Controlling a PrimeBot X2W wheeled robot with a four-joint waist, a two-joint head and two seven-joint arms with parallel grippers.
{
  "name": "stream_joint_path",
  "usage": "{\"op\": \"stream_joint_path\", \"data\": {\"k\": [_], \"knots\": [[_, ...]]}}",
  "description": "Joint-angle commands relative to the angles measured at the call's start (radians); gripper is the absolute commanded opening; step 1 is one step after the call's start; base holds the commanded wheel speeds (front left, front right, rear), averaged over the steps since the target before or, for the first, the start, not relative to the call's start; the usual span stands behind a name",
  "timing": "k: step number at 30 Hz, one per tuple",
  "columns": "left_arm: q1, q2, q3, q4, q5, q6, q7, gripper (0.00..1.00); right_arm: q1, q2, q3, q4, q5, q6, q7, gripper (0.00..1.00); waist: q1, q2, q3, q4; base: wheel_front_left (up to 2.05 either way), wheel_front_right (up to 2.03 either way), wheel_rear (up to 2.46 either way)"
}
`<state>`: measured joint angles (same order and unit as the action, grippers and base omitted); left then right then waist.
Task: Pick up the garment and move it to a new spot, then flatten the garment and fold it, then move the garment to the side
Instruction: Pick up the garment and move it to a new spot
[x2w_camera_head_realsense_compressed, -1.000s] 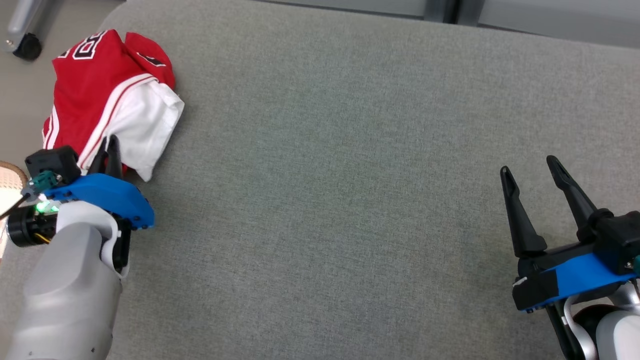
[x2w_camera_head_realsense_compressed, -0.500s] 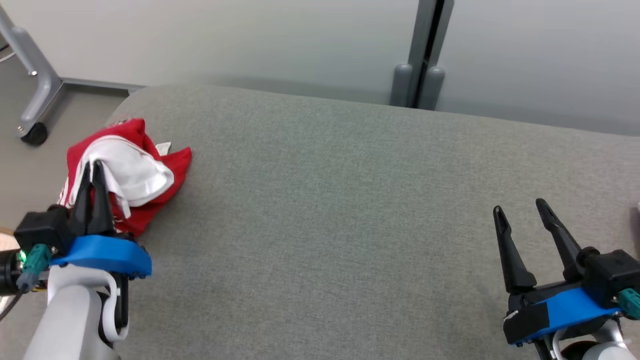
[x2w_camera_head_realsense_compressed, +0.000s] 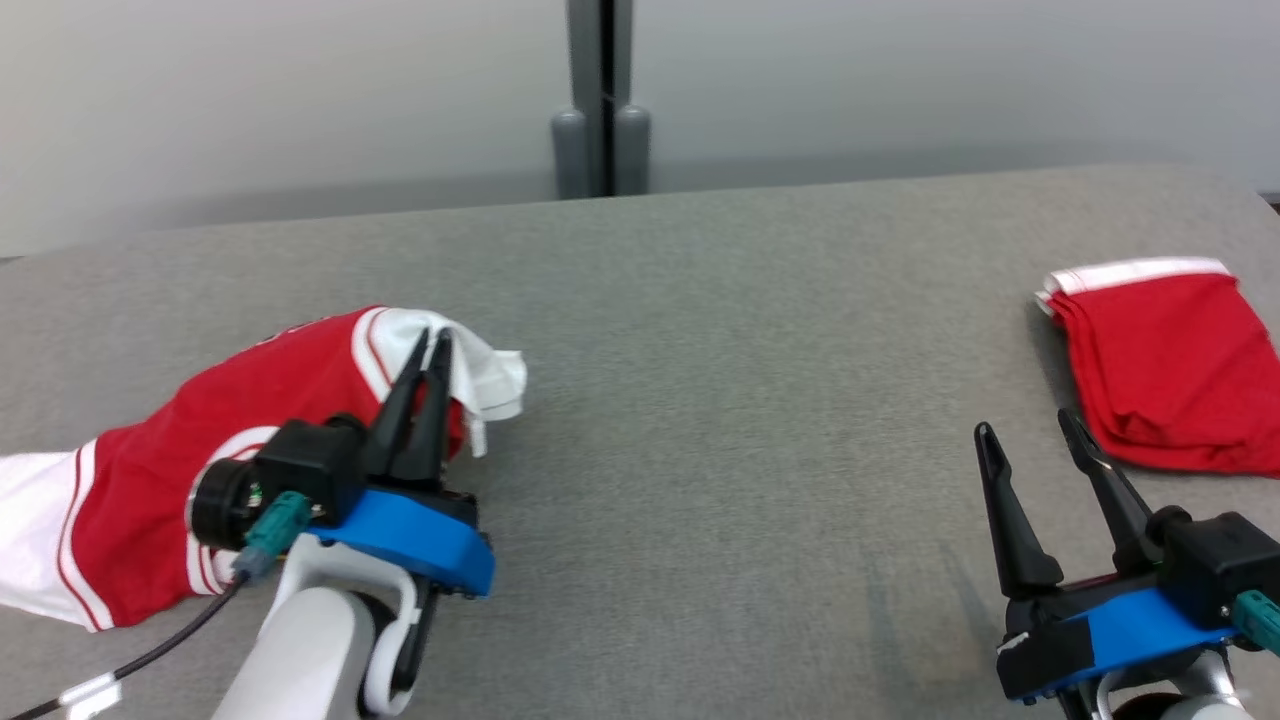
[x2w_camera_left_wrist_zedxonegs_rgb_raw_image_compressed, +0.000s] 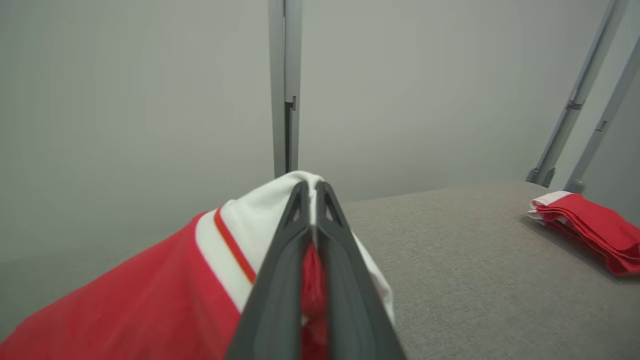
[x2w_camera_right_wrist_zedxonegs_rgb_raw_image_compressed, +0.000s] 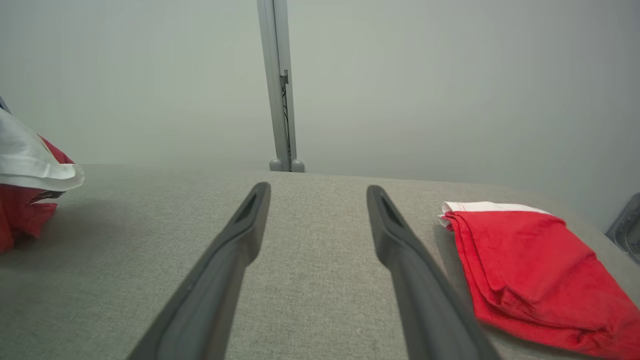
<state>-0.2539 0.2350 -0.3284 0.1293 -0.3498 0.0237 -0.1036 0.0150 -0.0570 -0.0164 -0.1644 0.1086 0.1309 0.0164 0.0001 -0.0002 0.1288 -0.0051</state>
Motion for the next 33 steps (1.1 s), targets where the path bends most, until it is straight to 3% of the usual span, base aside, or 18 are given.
{"op": "stream_joint_path", "data": {"k": [1,9,14,18,19,20,28,33], "knots": [[-0.045,-0.019,-0.039,0.012,0.014,-0.027,0.005,0.0,-0.016,0.003,-0.001,0.005,0.008,0.0,-0.012,1.0,-0.0001,0.0002,0.006,-0.059,0.0,0.0,0.0],[-0.16,-0.115,-0.248,0.097,0.065,-0.122,0.032,0.0,-0.025,0.006,-0.009,0.041,0.047,0.0,-0.058,1.0,-0.0001,0.0002,0.109,-0.22,0.0,0.0,0.0],[-0.202,-0.15,-0.352,0.188,0.045,-0.147,0.032,0.0,-0.047,0.006,-0.004,0.069,0.072,0.0,-0.088,1.0,-0.0001,0.0002,0.156,-0.257,0.0,0.0,0.0],[-0.221,-0.16,-0.407,0.257,0.026,-0.152,0.008,0.0,-0.059,0.006,-0.011,0.09,0.077,0.0,-0.103,1.0,-0.0001,0.0002,0.165,-0.247,0.0,0.0,0.0],[-0.227,-0.16,-0.412,0.272,0.026,-0.152,-0.009,0.41,-0.062,0.006,-0.01,0.095,0.077,0.0,-0.104,1.0,-0.0001,0.0002,0.163,-0.24,0.0,0.0,0.0],[-0.225,-0.162,-0.42,0.287,0.021,-0.153,-0.023,1.0,-0.064,0.006,-0.011,0.1,0.074,0.0,-0.105,1.0,-0.0001,0.0002,0.157,-0.231,0.0,0.0,0.0],[-0.228,-0.159,-0.388,0.261,0.011,-0.125,-0.142,1.0,-0.047,0.006,-0.018,0.113,0.056,0.0,-0.086,1.0,-0.0001,0.0002,0.072,-0.142,0.0,0.0,0.0],[-0.175,-0.101,-0.282,0.21,-0.016,-0.058,-0.158,1.0,-0.032,0.006,-0.016,0.103,0.043,0.0,-0.062,1.0,-0.0001,0.0002,0.013,-0.08,0.0,0.0,0.0]]}}
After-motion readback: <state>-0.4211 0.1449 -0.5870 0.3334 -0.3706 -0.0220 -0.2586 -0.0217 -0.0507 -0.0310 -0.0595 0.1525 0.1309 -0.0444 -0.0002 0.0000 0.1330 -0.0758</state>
